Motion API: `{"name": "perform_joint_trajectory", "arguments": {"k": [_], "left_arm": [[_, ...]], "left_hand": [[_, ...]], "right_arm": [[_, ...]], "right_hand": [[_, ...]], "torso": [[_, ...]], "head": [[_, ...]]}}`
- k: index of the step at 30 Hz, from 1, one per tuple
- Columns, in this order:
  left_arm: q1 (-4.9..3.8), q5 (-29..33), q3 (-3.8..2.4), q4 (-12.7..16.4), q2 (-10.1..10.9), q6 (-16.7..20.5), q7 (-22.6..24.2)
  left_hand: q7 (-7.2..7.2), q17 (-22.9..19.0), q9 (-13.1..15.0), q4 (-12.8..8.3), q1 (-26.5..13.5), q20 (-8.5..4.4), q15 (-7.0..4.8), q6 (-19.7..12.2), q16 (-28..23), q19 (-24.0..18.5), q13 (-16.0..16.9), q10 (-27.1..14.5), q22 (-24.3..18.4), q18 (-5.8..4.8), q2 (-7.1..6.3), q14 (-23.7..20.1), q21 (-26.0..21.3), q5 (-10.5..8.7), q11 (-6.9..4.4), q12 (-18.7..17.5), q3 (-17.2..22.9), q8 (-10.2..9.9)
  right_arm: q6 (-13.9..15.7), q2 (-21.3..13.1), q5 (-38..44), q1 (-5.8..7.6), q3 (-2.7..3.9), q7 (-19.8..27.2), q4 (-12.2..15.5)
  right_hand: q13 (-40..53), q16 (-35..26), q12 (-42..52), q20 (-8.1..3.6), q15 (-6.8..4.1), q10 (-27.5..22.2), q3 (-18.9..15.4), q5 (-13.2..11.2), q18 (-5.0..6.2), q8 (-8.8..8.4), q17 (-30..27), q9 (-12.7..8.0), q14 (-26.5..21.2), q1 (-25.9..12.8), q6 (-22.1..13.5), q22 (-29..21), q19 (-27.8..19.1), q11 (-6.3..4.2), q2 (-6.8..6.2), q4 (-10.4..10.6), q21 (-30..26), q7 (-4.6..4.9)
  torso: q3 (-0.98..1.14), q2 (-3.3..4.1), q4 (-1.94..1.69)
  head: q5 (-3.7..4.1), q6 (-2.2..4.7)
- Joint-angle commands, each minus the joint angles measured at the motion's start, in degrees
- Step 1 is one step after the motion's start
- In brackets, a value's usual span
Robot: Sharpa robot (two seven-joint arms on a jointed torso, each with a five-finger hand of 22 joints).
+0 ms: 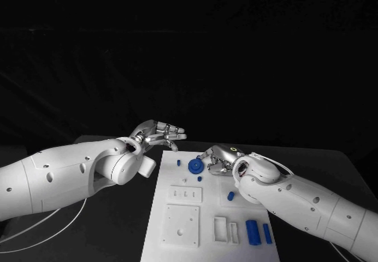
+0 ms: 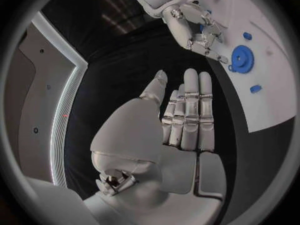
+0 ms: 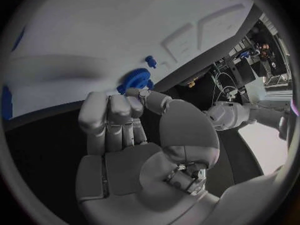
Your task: Assemble the parts on the task board
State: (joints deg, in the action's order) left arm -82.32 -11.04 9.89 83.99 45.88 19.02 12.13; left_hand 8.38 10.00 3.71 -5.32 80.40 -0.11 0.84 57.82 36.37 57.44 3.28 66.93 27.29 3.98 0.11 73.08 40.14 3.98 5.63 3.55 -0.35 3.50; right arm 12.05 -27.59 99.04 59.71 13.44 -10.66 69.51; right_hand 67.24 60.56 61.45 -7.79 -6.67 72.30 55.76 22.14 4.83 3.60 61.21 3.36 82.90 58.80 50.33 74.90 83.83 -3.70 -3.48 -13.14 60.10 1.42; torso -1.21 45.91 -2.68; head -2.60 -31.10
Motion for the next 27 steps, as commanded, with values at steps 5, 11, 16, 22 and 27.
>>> {"name": "perform_joint_trajectory", "arguments": {"k": [5, 11, 16, 22, 27], "left_arm": [[-0.09, -0.1, -0.03, -0.1, -0.5, -1.0, 0.4], [-0.08, -0.1, -0.02, -0.2, -0.5, -1.0, 0.4], [-0.08, -0.1, -0.02, -0.2, -0.5, -1.0, 0.4], [-0.08, -0.1, -0.02, -0.3, -0.4, -1.0, 0.4], [-0.08, -0.1, -0.02, -0.3, -0.4, -1.0, 0.4]], "left_hand": [[-0.12, -0.1, 0.0, -0.1, -0.1, -0.07, -0.06, -0.2, -0.2, -0.5, 0.1, -0.4, -0.1, 0.6, -0.09, -0.3, -0.1, 0.28, -0.02, -0.1, 0.2, 0.1], [-0.12, -0.1, 0.0, -0.1, -0.1, -0.07, -0.06, -0.2, -0.2, -0.5, 0.1, -0.4, -0.1, 0.6, -0.09, -0.3, -0.1, 0.28, -0.02, -0.1, 0.2, 0.1], [-0.12, -0.1, 0.0, -0.1, -0.1, -0.07, -0.06, -0.2, -0.2, -0.5, 0.1, -0.4, -0.1, 0.6, -0.09, -0.3, -0.1, 0.28, -0.02, -0.1, 0.2, 0.1], [-0.12, -0.1, 0.0, -0.1, -0.1, -0.07, -0.06, -0.2, -0.2, -0.5, 0.1, -0.4, -0.1, 0.6, -0.09, -0.3, -0.1, 0.28, -0.02, -0.1, 0.2, 0.1], [-0.12, -0.1, 0.0, -0.1, -0.1, -0.07, -0.06, -0.2, -0.2, -0.5, 0.1, -0.4, -0.1, 0.6, -0.09, -0.3, -0.1, 0.28, -0.02, -0.1, 0.2, 0.1]], "right_arm": [[-1.9, 1.3, 2.6, -0.02, -0.31, -1.6, -1.1], [-2.0, 1.6, 2.7, -0.03, -0.51, -1.5, -1.1], [-3.1, 1.4, 2.6, -0.03, -0.64, -1.2, -0.9], [-3.8, 0.8, 2.4, -0.03, -0.96, -1.1, 0.2], [-4.0, 0.2, 2.5, -0.1, -1.04, -1.6, 0.7]], "right_hand": [[0.1, 0.2, 0.4, -0.46, -0.56, 0.0, 0.4, 0.2, -0.89, -0.33, 0.1, -0.1, 0.0, -0.9, -0.6, 7.1, 0.3, -0.48, 0.12, -0.3, 0.3, -0.26], [0.1, 0.2, 0.5, -0.47, -0.56, 0.0, 0.5, 0.3, -0.88, -0.33, 0.1, -0.1, 0.0, -1.0, -0.7, 7.1, 0.3, -0.48, 0.22, -0.5, 0.3, -0.21], [0.2, 0.2, 0.6, -0.47, -0.57, 0.0, 0.5, 0.5, -0.87, -0.27, 0.1, 0.0, 0.0, -1.1, 0.0, 7.1, 0.3, -0.48, 0.2, -0.5, 0.3, -0.23], [0.1, 0.1, 0.6, -0.45, -0.53, -0.2, 0.6, 0.5, -0.86, -0.18, 0.0, 0.1, 0.0, -1.3, 2.4, 7.1, 0.2, -0.42, 0.31, -0.4, 0.3, -0.02], [0.1, 0.1, 0.7, -0.39, -0.43, -0.2, 0.7, 0.5, -0.83, -0.13, -0.1, 0.1, 0.0, -1.3, 3.9, 7.0, 0.2, -0.21, 0.3, -0.4, 0.2, 0.62]], "torso": [[0.07, -0.07, 0.14], [0.14, -0.1, 0.16], [0.15, -0.1, 0.21], [0.21, -0.06, 0.24], [0.19, -0.08, 0.17]], "head": [[-0.12, -0.24], [-0.23, -0.39], [-0.29, -0.48], [-0.39, -0.64], [-0.38, -0.71]]}}
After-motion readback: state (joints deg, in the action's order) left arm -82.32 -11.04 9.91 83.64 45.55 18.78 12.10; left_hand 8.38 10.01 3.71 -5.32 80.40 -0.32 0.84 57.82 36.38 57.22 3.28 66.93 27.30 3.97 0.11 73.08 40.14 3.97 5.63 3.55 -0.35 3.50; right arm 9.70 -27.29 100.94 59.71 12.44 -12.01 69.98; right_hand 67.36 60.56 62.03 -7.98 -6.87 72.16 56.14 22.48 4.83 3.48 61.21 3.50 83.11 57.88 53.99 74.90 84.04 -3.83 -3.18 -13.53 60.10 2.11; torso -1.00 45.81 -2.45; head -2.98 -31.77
